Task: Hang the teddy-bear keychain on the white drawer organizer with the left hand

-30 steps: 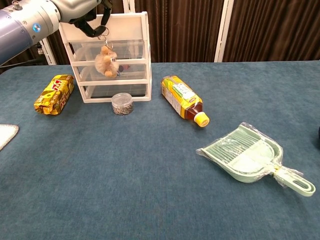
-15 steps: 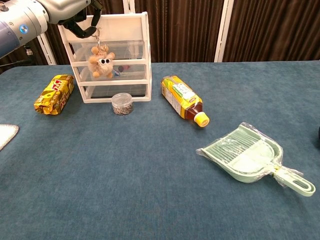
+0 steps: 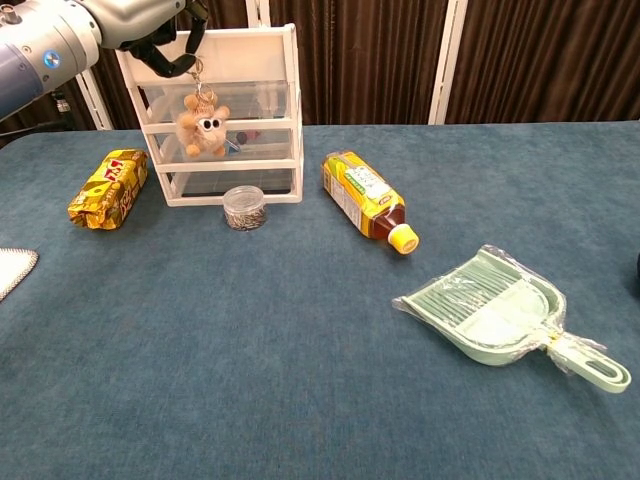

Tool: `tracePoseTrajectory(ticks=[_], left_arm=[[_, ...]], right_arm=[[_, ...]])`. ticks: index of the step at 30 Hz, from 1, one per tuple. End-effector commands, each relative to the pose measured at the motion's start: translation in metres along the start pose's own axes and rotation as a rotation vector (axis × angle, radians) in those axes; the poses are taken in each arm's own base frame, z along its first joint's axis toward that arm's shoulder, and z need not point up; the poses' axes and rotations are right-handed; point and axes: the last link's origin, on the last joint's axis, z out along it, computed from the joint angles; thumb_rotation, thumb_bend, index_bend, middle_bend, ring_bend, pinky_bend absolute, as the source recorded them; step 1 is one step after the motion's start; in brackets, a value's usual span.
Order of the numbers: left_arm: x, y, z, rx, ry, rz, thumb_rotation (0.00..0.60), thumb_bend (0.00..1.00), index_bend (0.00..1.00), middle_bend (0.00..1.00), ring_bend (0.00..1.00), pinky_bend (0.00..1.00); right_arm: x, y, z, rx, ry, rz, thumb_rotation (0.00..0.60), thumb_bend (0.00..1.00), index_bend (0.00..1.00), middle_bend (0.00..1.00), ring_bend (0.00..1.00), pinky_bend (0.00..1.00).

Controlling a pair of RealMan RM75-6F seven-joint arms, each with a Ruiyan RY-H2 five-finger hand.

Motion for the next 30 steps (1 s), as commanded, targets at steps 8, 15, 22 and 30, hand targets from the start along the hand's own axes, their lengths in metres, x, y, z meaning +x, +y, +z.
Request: tracePoseTrajectory(ticks=[8,15,22,30], left_arm=[[-0.002,0.004,-0.002,-0.013,-0.005,0.007,0.6,0.43,0.58,1.0,0.91,0.77],[-0.004,-0.005,-0.006,0.004,-0.012,0.016,0.6,0.42,0.58,1.0,0.91,0.77],[-0.005,-0.007,-0.009,-0.009,-0.02,0.03,0.6,0.32,0.56,1.0,0.9,0.77],[-0.004,-0.005,-0.011,-0.026,-0.025,0.036,0.6,0.21,0.51,1.0,0.9,0.77]], right_arm=[[0.001,0.001,0.0,-0.002,0.005,0.005,0.6,0.06,0.0,0.0,0.0,0.0],[0.001,0.0,0.0,0.002,0.005,0.005,0.6,0.06,0.0,0.0,0.0,0.0],[0.001,-0.001,0.0,0.005,0.005,0.008,0.6,0.06,0.0,0.0,0.0,0.0],[0.002,-0.001,0.0,0.009,0.01,0.008,0.6,0.06,0.0,0.0,0.0,0.0]])
